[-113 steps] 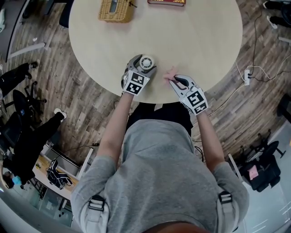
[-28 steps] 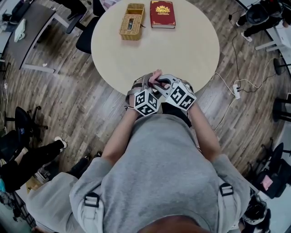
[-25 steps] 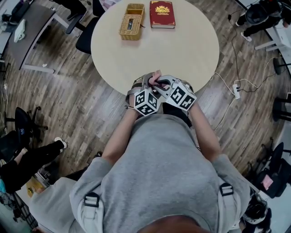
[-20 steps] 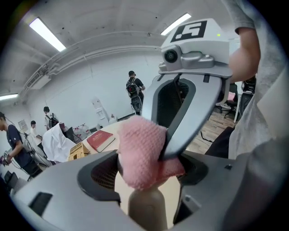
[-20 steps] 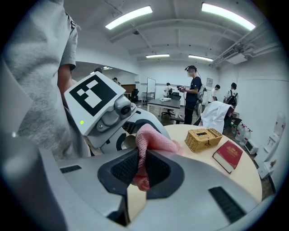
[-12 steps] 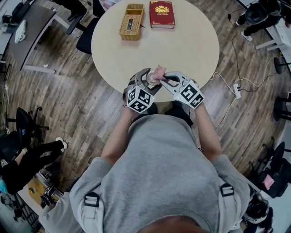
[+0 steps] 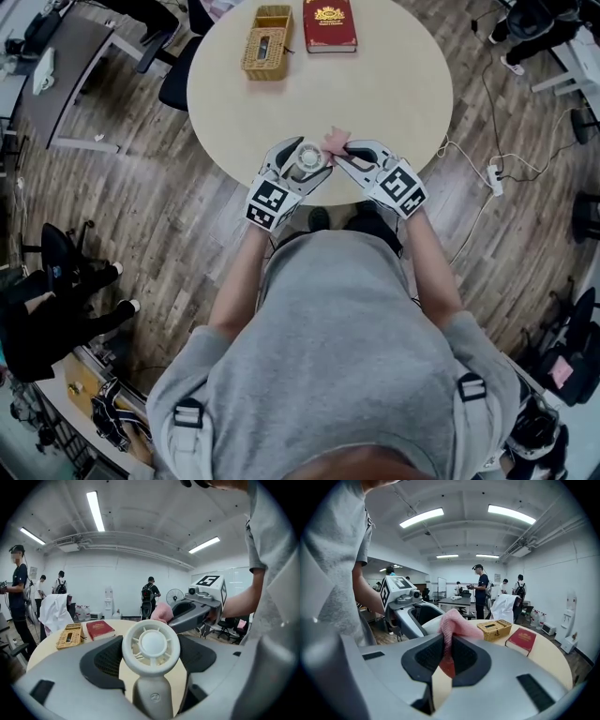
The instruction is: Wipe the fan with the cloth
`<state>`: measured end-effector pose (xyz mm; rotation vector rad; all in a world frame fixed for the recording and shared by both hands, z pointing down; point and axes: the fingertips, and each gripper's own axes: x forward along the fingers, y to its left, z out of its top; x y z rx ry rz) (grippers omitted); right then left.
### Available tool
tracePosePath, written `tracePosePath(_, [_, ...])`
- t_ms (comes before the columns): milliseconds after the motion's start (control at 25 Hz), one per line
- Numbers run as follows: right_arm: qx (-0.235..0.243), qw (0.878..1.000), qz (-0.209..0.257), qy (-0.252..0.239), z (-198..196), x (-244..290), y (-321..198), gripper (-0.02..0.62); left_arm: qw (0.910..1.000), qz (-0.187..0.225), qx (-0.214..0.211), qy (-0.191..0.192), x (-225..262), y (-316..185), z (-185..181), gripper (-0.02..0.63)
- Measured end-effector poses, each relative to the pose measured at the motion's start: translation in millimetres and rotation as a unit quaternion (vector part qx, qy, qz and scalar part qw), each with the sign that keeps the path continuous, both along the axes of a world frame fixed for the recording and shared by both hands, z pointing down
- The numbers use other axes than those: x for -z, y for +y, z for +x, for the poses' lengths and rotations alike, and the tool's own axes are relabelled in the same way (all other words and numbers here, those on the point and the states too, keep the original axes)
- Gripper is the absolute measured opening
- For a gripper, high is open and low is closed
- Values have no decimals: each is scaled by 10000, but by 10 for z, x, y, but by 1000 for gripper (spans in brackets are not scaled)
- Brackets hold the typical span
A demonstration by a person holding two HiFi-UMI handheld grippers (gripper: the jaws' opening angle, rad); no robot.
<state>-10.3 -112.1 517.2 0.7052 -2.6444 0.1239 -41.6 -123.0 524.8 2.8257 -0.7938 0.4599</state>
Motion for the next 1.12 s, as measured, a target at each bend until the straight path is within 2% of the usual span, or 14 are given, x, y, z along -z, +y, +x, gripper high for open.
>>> tracePosePath(120, [183,9995,-118,-224,16,-8,57,41,9997,-81,105,183,69,-17,2,373])
tracePosePath(400, [683,9931,-333,-895,82,196,115,41,9999,-65,122,85,124,13,130,373])
tracePosePath(560, [863,9893,-334,-1128,162,315,66,41,9996,-139,159,184,195,11,228,373])
tracePosePath(840, [1015,9852,-272,-1356,413,445,-29,41,9955,-489,191,792,360,23,449,373])
tracePosePath(1000, [1029,9854,-199,-1339,623,465,-128,41,9876,-675,260,1391,505,-35,590,373])
tracePosePath(1120, [1247,9825,-237,-1365,750,476,-78,41,9831,-754,339,1634,542,-53,695,373])
